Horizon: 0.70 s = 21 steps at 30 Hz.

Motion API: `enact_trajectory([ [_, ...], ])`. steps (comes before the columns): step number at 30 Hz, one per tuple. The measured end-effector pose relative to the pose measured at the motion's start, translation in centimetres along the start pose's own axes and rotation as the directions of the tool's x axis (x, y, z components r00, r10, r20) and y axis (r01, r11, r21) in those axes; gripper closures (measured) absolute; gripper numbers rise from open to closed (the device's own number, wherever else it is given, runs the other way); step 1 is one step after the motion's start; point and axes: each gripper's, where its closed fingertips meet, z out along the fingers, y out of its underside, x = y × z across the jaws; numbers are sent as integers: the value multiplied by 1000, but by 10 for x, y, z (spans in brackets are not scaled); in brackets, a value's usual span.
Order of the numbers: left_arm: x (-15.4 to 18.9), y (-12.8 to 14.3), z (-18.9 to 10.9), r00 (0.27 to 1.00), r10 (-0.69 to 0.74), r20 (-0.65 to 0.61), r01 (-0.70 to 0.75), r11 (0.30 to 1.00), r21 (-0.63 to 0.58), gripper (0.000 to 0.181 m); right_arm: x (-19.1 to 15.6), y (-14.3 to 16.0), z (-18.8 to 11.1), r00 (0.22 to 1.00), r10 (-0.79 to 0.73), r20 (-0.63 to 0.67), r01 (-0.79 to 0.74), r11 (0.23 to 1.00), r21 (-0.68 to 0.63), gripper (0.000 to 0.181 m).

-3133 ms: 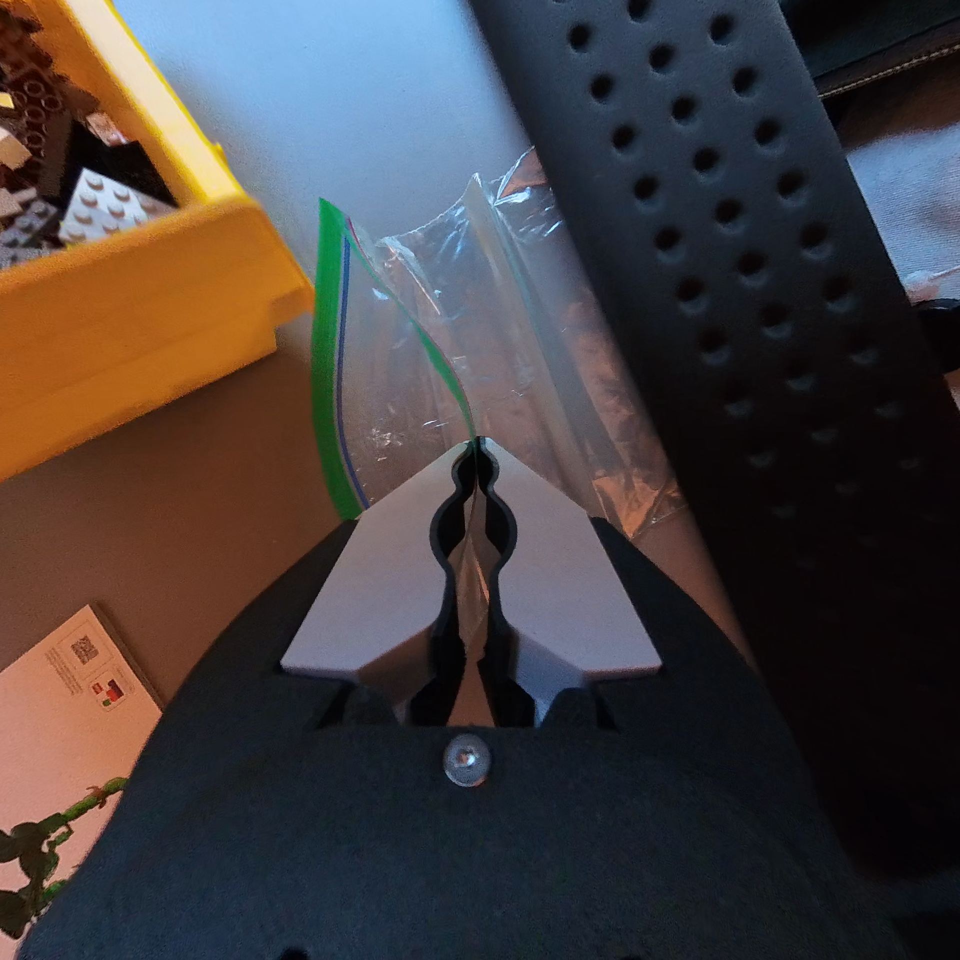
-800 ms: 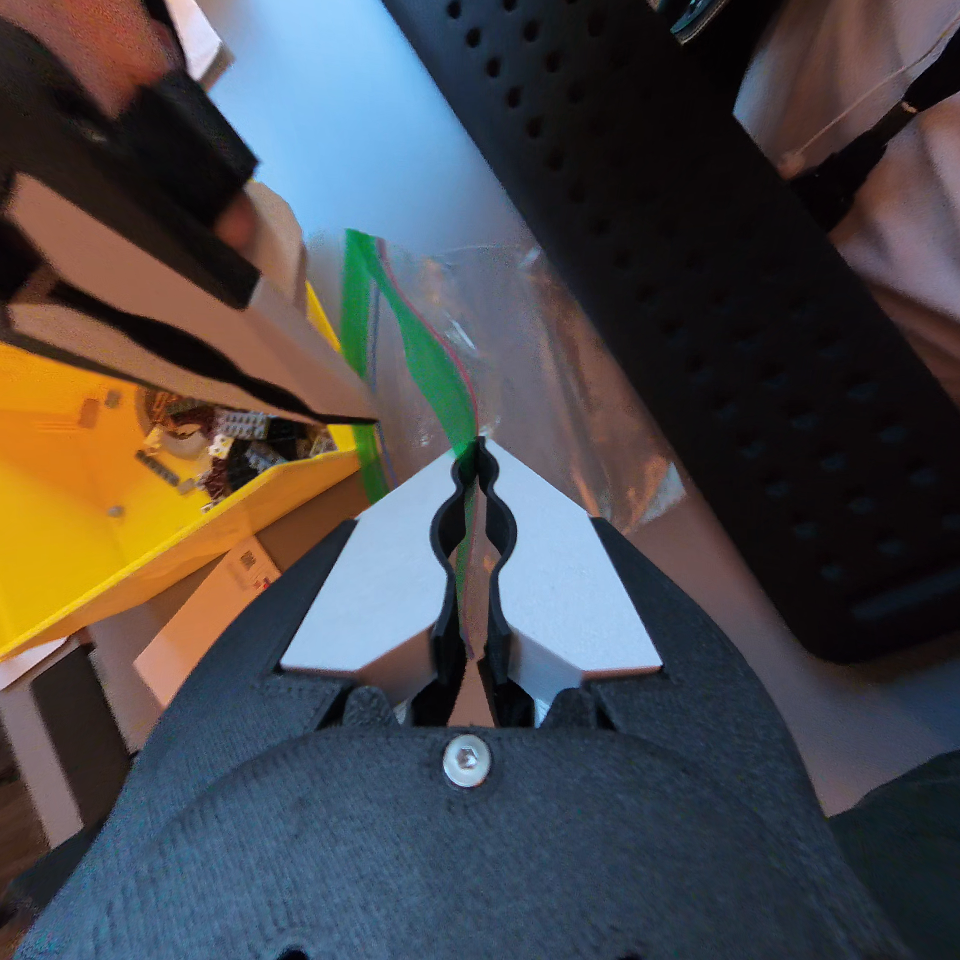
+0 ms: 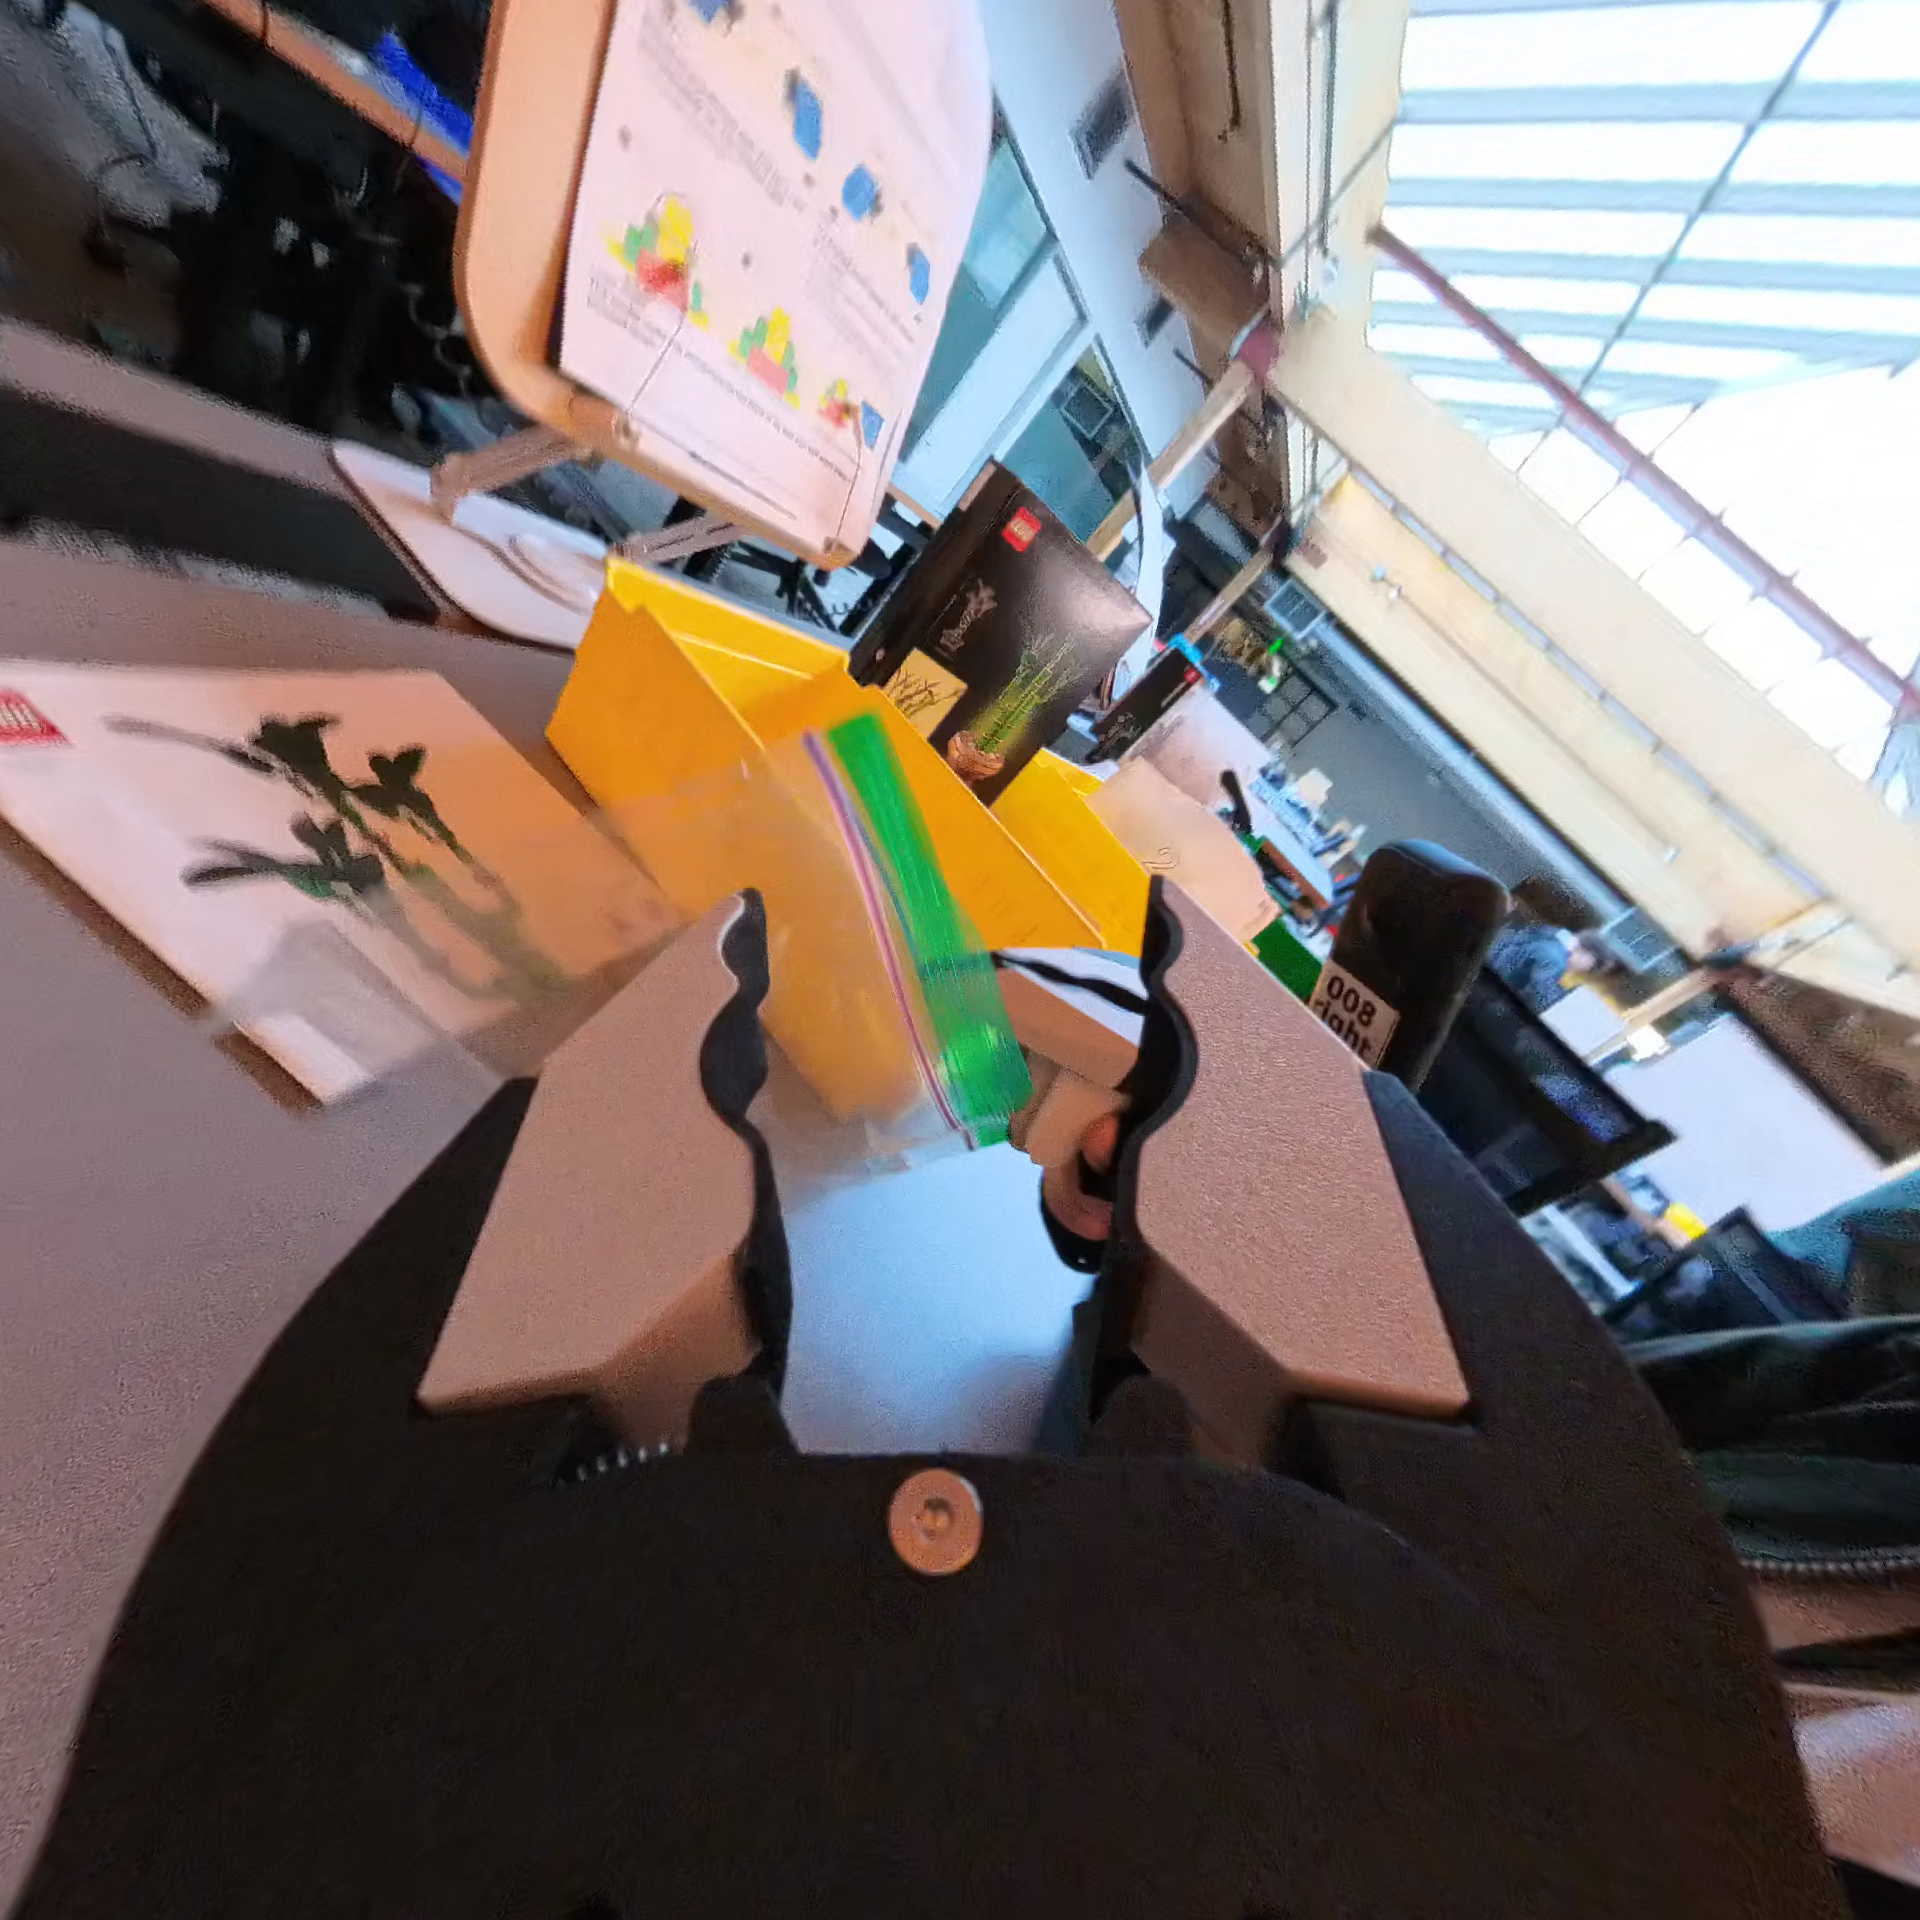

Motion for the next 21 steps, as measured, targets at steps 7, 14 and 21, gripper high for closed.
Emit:
enact_trajectory([
  [7, -14, 42, 19, 995, -6, 104, 14, 997, -79, 107, -2, -4, 4, 998, 61, -13, -60, 997, 46, 181],
  [14, -5, 47, 25, 997, 82, 13, -80, 989, -127, 181, 17, 9, 0, 993, 118, -30, -118, 993, -12, 181],
  [21, -33, 56, 19, 920, 321, 226, -157, 828, -539, 181, 8, 49, 12, 990, 138, 39, -126, 967, -222, 181],
])
